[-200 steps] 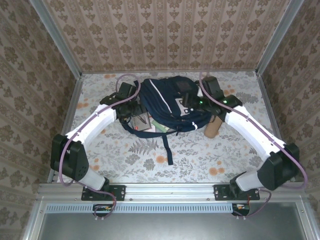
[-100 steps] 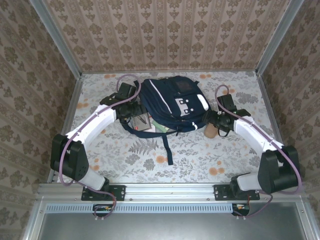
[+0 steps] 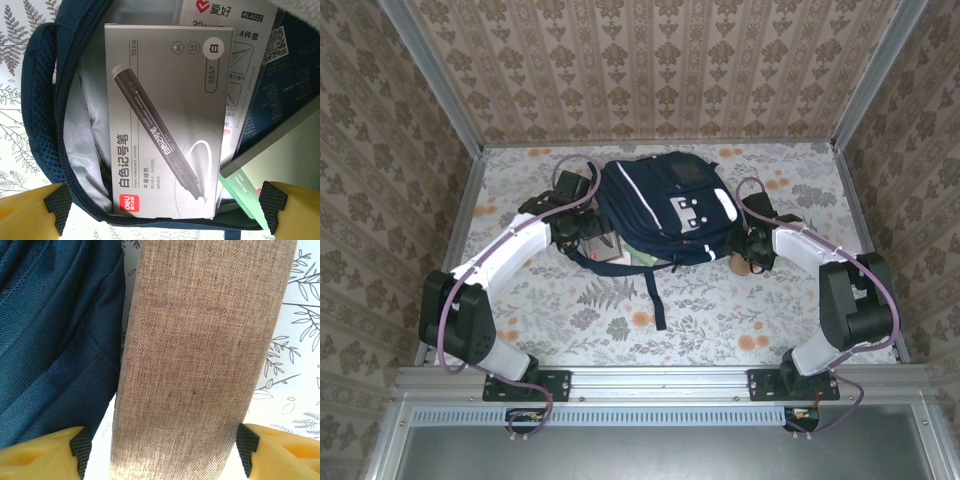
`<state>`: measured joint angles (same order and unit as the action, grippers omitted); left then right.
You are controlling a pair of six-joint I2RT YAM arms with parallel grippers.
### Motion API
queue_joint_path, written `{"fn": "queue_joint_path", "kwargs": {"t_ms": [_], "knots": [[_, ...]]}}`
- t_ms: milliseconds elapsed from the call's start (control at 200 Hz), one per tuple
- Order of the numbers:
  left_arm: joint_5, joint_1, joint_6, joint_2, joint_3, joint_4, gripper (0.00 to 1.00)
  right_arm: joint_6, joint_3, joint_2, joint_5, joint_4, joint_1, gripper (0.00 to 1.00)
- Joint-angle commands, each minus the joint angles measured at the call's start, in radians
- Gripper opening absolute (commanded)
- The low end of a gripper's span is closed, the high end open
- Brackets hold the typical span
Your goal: Pack books, pencil case, and school supplies into a backpack
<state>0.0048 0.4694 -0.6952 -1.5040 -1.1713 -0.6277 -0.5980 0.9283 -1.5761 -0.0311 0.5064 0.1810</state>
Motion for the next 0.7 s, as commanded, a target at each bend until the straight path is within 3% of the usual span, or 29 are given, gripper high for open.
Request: {"fn": "queue_joint_path", "kwargs": {"t_ms": [0, 380, 480, 610, 695], "knots": [[0.024, -0.007, 0.02, 0.038, 0.0, 0.013, 1.0, 0.015, 0.005, -0.027, -0.033, 0.015, -0.002, 0.79], [0.032, -0.006, 0.016, 0.033, -0.003, 0.017, 1.0, 0.012, -0.029, -0.058, -0.056, 0.019, -0.009, 0.79], [0.034, -0.006, 0.018, 0.033, -0.005, 0.019, 1.0, 0.01, -0.036, -0.05, -0.049, 0.008, -0.009, 0.73], [0.035, -0.007, 0.021, 0.035, -0.011, 0.014, 1.0, 0.009, -0.05, -0.012, -0.051, 0.004, -0.009, 0.56], [0.034, -0.006, 0.029, 0.035, -0.012, 0.015, 0.99, 0.007, -0.061, 0.04, -0.054, 0.017, -0.006, 0.51]]}}
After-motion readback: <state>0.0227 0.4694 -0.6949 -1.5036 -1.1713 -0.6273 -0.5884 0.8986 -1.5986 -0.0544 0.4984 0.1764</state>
